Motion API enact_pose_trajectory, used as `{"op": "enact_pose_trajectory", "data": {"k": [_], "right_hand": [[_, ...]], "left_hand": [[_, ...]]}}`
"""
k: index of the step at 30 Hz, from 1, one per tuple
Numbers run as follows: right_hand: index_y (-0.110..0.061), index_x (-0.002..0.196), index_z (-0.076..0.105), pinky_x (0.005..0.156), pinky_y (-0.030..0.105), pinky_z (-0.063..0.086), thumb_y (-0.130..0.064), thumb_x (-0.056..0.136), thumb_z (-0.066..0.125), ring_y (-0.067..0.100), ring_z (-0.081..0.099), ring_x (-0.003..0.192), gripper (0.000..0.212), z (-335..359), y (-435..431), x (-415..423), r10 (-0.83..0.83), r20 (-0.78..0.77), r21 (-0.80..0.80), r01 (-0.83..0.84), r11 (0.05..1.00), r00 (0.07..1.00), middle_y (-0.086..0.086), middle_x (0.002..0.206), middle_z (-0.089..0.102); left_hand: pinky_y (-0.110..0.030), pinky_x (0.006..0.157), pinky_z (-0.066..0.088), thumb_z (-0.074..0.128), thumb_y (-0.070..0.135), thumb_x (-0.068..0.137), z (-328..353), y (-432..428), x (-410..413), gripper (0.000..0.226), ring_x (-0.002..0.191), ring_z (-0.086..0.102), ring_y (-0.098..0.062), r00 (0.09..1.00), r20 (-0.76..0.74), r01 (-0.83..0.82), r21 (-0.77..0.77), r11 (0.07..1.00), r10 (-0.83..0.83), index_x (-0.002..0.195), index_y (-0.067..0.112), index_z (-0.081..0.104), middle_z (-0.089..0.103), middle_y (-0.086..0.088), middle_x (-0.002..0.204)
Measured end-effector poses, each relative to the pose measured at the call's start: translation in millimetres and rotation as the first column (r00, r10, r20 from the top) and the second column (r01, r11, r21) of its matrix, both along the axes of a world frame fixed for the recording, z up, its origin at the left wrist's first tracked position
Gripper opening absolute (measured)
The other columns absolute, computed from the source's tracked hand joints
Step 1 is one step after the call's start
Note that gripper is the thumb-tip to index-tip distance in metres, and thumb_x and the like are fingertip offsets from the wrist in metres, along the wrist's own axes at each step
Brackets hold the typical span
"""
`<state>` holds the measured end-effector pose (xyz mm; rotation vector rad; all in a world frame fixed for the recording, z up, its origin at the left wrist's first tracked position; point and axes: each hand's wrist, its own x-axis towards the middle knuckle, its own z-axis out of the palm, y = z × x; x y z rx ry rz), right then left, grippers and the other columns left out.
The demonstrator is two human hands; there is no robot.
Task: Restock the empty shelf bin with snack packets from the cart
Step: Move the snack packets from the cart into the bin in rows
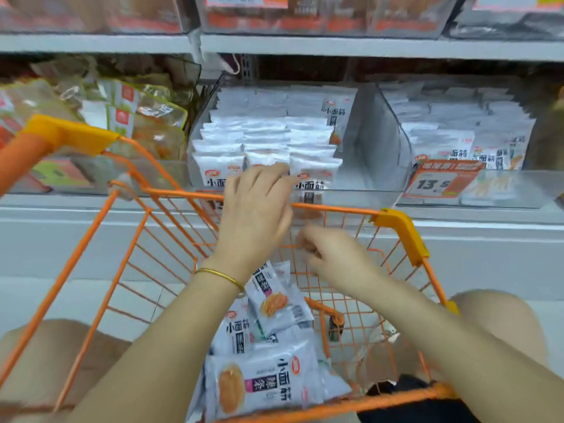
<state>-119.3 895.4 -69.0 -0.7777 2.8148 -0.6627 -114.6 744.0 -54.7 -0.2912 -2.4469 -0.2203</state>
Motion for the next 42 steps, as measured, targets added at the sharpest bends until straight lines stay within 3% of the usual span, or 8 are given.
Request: {"op": "enact_pose_trajectory", "data": {"k": [4, 8, 11, 16, 23, 28, 36, 42], "right_hand": [[-0.008, 0.120, 0.053, 0.078, 0.033, 0.044, -0.029, 0.092, 0.055, 0.030, 0.057, 0.105, 0.035, -46, -5, 13, 0.062, 0.299, 0.253, -0.142, 0.957, 0.952, 0.014, 0.115, 0.061], [-0.008, 0.135, 0.042, 0.082, 0.027, 0.042, -0.036, 0.090, 0.061, 0.025, 0.055, 0.110, 0.056, -67, -21, 20, -0.009, 0.449, 0.024, -0.002, 1.000, 0.894, 0.011, 0.126, 0.055], [-0.010, 0.131, 0.045, 0.081, 0.029, 0.047, -0.034, 0.084, 0.069, 0.018, 0.056, 0.094, 0.058, -75, -35, 20, -0.014, 0.498, -0.118, 0.084, 0.989, 0.867, 0.001, 0.106, 0.057], [-0.009, 0.112, 0.062, 0.071, 0.022, 0.042, -0.020, 0.083, 0.071, 0.013, 0.055, 0.089, 0.032, -82, -30, 18, 0.007, 0.566, -0.102, 0.062, 0.993, 0.825, 0.000, 0.102, 0.066], [-0.015, 0.100, 0.056, 0.073, 0.036, 0.056, -0.001, 0.086, 0.061, 0.024, 0.066, 0.087, 0.020, -15, -4, -7, 0.019, 0.783, -0.163, 0.176, 0.971, 0.622, 0.007, 0.104, 0.069], [-0.009, 0.079, 0.052, 0.045, 0.023, 0.037, -0.009, 0.082, 0.056, 0.015, 0.048, 0.051, 0.006, 52, 63, -14, -0.052, 0.708, -0.190, 0.261, 0.947, 0.705, 0.004, 0.063, 0.052], [-0.014, 0.065, 0.047, 0.039, 0.015, 0.034, -0.011, 0.088, 0.052, 0.008, 0.045, 0.034, 0.023, 95, 84, -68, -0.271, 0.577, -0.500, 0.595, 0.629, 0.771, -0.001, 0.045, 0.048], [-0.003, 0.109, 0.061, 0.064, 0.026, 0.041, -0.009, 0.086, 0.052, 0.023, 0.059, 0.090, 0.025, 72, 38, -153, -0.551, 0.107, -0.330, 0.552, 0.765, 0.828, 0.015, 0.102, 0.064]], "left_hand": [[-0.035, 0.084, 0.028, 0.054, 0.011, 0.079, -14, -6, 9, 0.027, 0.101, 0.054, -0.026, 0.999, 0.032, 0.011, -0.009, 1.000, -0.011, 0.103, 0.017, 0.066, 0.064, -0.001, 0.112], [-0.032, 0.082, 0.027, 0.048, 0.011, 0.079, -16, -5, 6, 0.028, 0.098, 0.049, -0.022, 0.999, 0.027, 0.021, 0.008, 1.000, -0.021, 0.100, 0.017, 0.067, 0.065, 0.001, 0.107], [-0.032, 0.083, 0.027, 0.045, 0.012, 0.080, -18, -6, 4, 0.030, 0.099, 0.046, -0.020, 0.999, 0.007, 0.033, 0.027, 0.999, -0.033, 0.100, 0.017, 0.066, 0.065, 0.002, 0.107], [-0.033, 0.083, 0.028, 0.043, 0.014, 0.081, -18, -7, 3, 0.031, 0.100, 0.047, -0.021, 0.999, 0.018, 0.038, 0.036, 0.999, -0.039, 0.101, 0.017, 0.066, 0.063, 0.001, 0.109], [-0.037, 0.089, 0.032, 0.043, 0.016, 0.085, -9, -3, 2, 0.032, 0.108, 0.046, -0.021, 1.000, -0.003, 0.013, 0.127, 0.992, -0.013, 0.107, 0.017, 0.065, 0.061, -0.001, 0.117], [-0.043, 0.092, 0.035, 0.052, 0.011, 0.084, 11, 6, -14, 0.031, 0.114, 0.046, -0.028, 0.997, -0.083, 0.011, 0.189, 0.982, 0.005, 0.115, 0.012, 0.061, 0.054, -0.008, 0.130], [-0.053, 0.111, 0.018, 0.023, 0.037, 0.088, 18, 33, -66, 0.056, 0.138, 0.031, -0.029, 0.986, 0.164, -0.032, -0.030, 0.999, 0.037, 0.132, 0.014, 0.049, 0.037, -0.012, 0.147], [-0.050, 0.114, 0.009, 0.002, 0.049, 0.084, 19, 32, -87, 0.074, 0.141, 0.025, -0.023, 0.964, 0.249, -0.056, -0.146, 0.988, 0.091, 0.140, 0.021, 0.042, 0.035, -0.008, 0.150]]}}
